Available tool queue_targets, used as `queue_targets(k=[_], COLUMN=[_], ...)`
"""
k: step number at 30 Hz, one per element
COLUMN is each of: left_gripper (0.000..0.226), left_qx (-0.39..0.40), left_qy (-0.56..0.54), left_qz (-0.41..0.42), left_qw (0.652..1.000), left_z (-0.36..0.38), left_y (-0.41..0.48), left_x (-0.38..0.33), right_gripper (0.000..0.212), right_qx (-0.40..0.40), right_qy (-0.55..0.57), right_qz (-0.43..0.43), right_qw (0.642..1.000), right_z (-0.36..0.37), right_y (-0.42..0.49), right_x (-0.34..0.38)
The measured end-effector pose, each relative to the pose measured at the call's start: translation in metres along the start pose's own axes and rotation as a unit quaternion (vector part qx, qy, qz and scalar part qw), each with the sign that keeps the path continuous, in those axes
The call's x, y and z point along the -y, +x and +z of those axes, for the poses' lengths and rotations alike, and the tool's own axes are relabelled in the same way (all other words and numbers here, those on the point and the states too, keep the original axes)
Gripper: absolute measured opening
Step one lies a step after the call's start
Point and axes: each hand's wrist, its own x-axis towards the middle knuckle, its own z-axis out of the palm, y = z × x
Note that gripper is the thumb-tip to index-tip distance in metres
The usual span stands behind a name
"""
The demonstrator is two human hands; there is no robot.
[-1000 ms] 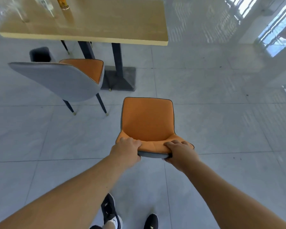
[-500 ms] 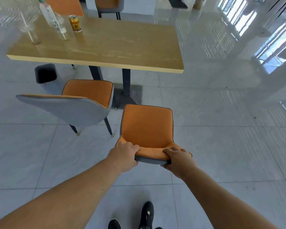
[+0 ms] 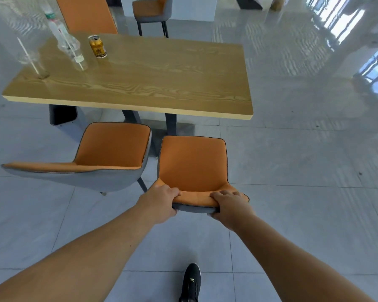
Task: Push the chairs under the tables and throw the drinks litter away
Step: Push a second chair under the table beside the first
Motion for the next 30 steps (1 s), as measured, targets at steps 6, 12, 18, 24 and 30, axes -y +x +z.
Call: queue_targets(k=[6, 12, 18, 24, 30], left_gripper=[0.041, 0.063, 0.067, 0.107, 0.059], left_qx=[-0.043, 0.018, -0.044, 0.040, -0.141], left_qy=[-0.012, -0.063, 0.050, 0.012, 0.087], left_qz=[0.021, 0.052, -0.013, -0.153, -0.007], left_qw=[0.999, 0.996, 0.998, 0.987, 0.986], left_z=[-0.019, -0.035, -0.078, -0.107, -0.069], left_y=[0.035, 0.043, 0.026, -0.002, -0.029], left_x=[0.021, 0.046, 0.164, 0.287, 0.308], right_gripper=[0.050, 0.053, 0.049, 0.029, 0.025], right_qx=[-0.008, 0.026, -0.019, -0.026, -0.068], right_qy=[0.013, -0.063, -0.115, -0.097, -0.126], right_qz=[0.022, 0.117, 0.037, 0.012, -0.001], right_qw=[1.000, 0.991, 0.992, 0.995, 0.990], right_z=[-0.022, -0.032, -0.024, -0.016, -0.006], right_y=[0.041, 0.042, 0.054, 0.087, 0.088], right_x=[0.007, 0.022, 0.110, 0.173, 0.170])
